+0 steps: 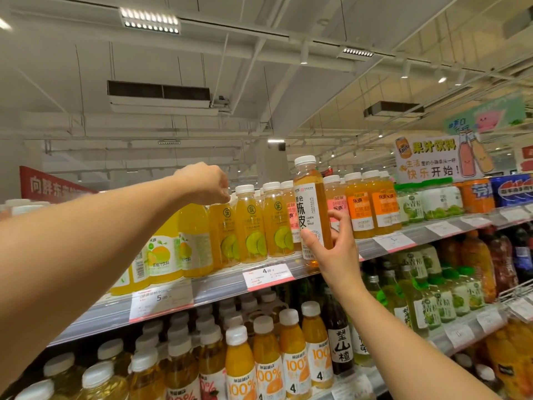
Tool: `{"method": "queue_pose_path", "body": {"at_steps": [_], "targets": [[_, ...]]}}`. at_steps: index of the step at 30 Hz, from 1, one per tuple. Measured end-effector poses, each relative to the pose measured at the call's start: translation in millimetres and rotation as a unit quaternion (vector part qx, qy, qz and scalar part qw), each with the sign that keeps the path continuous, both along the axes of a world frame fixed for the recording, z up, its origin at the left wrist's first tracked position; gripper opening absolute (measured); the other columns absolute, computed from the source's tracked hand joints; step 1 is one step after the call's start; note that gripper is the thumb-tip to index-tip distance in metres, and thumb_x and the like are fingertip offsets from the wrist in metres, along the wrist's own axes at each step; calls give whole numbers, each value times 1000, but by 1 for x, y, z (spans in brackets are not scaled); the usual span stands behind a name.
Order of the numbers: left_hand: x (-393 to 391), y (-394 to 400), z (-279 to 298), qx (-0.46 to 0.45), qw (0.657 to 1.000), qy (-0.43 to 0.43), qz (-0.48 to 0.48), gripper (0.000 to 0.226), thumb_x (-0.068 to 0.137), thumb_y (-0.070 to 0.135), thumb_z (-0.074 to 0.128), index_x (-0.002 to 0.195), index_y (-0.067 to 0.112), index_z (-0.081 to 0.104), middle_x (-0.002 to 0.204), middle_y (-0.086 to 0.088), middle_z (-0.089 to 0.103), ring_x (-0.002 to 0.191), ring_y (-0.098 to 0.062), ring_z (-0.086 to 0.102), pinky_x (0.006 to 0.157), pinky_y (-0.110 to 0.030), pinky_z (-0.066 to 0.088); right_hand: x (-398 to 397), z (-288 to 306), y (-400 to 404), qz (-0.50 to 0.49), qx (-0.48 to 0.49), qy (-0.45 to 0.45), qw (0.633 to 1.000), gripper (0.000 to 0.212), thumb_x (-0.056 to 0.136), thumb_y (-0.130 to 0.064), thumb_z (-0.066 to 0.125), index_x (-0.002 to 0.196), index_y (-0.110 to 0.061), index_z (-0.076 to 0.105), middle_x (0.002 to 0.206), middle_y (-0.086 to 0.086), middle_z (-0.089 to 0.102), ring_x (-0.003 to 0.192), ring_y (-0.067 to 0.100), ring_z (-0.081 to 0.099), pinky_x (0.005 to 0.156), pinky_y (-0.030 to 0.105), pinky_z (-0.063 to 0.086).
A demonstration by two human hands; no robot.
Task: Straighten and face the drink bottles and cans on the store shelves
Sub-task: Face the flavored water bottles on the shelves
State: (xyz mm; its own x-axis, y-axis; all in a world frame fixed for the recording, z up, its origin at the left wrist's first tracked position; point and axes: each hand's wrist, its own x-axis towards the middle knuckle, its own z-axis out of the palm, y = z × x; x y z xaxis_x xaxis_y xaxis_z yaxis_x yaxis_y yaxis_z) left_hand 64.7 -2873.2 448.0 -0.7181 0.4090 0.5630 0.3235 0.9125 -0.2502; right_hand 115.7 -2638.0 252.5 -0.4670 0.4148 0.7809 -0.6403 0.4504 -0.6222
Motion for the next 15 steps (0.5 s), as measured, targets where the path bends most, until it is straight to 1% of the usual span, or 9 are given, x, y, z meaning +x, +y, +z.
{"method": "queue_pose_path", "body": {"at_steps": [2,3,6,8,11,12,15], "targets": [[-1,-1,0,6,1000,-7,-18,32,94,47,63,117,25,70,101,-2,69,91,-24,62,79,-34,54,1,0,-1,-7,10,4,1000,56,79,-62,71,123,-53,36,116,-26,61,106,-6,63,98,40,57],[-1,-2,1,13,999,-9,-30,32,93,46,64,116,25,70,99,-1,69,90,-23,62,77,-32,52,1,0,-1,-7,14,4,1000,56,80,-62,71,123,-52,36,117,-27,60,108,-6,61,99,41,56],[2,-6,3,47,996,-30,-68,28,92,45,69,113,26,72,92,3,69,89,-19,63,74,-29,48,0,0,-1,-10,18,1,1000,57,81,-63,71,125,-53,37,124,-21,60,115,3,61,99,47,56],[1,-7,4,61,994,-42,-82,30,92,45,69,114,25,72,88,4,68,90,-19,64,75,-28,48,0,1,-1,-9,17,2,1000,57,80,-64,70,124,-55,36,121,-23,60,112,0,61,98,45,57],[0,-8,4,79,992,-60,-83,30,93,45,68,115,25,71,92,3,67,89,-18,62,77,-28,46,2,1,-2,-9,17,5,1000,53,79,-64,70,119,-61,35,119,-24,60,109,-4,61,98,42,57],[-1,-8,5,80,991,-64,-83,29,93,45,68,114,25,71,92,3,68,85,-17,63,75,-28,46,2,2,-2,-9,18,6,1000,53,79,-65,70,119,-61,35,120,-23,61,109,-4,61,97,42,57],[2,-7,9,81,990,-79,-86,26,91,43,70,109,25,72,93,4,72,75,-8,61,63,-24,45,3,2,-2,-10,18,5,1000,55,78,-65,69,122,-57,36,120,-24,60,110,-3,61,97,43,57]]}}
